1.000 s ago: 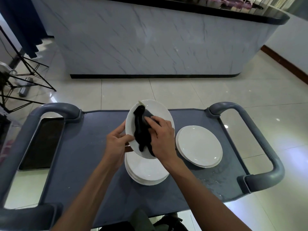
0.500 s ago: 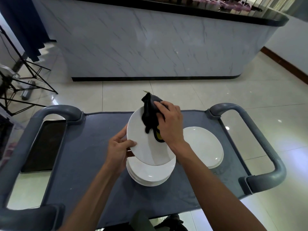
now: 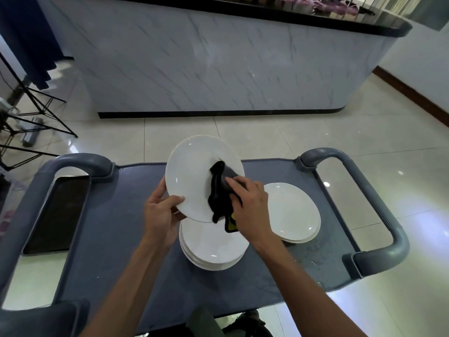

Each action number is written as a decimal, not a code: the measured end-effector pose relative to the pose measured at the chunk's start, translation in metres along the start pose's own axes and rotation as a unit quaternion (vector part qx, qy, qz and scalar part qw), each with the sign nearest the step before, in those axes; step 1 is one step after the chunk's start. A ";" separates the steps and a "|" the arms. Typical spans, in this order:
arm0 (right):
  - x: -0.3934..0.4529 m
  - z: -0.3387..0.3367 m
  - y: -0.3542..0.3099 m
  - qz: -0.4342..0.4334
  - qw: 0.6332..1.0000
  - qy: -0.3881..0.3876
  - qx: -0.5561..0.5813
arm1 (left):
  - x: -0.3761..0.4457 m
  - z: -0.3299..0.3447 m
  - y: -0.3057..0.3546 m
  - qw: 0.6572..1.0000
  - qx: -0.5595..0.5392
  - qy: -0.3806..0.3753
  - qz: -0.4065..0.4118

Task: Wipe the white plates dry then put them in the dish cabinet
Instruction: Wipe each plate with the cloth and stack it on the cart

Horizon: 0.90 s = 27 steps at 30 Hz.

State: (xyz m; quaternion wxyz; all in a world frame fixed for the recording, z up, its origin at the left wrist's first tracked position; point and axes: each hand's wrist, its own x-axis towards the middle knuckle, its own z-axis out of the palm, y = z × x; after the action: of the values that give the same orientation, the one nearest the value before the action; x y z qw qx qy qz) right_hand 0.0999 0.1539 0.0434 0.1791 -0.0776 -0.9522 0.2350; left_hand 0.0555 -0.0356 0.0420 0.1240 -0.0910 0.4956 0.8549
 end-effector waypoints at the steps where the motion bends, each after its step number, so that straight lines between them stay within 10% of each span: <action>1: -0.006 0.003 -0.005 -0.007 1.000 -0.007 0.003 | 0.001 0.000 0.000 1.000 0.003 0.002 0.002; 15: -0.016 0.013 -0.030 -0.137 0.989 -0.049 0.038 | 0.000 -0.010 -0.001 0.999 0.017 -0.015 0.035; 27: 0.024 -0.002 0.007 -0.004 0.996 0.090 0.024 | 0.002 -0.011 -0.007 0.997 0.061 -0.030 0.023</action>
State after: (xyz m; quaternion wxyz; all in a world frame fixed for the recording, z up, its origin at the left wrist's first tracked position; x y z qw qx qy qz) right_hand 0.0789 0.1667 0.0494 0.2669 -0.0899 -0.9267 0.2487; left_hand 0.0560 -0.0418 0.0300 0.1250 -0.0460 0.5446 0.8281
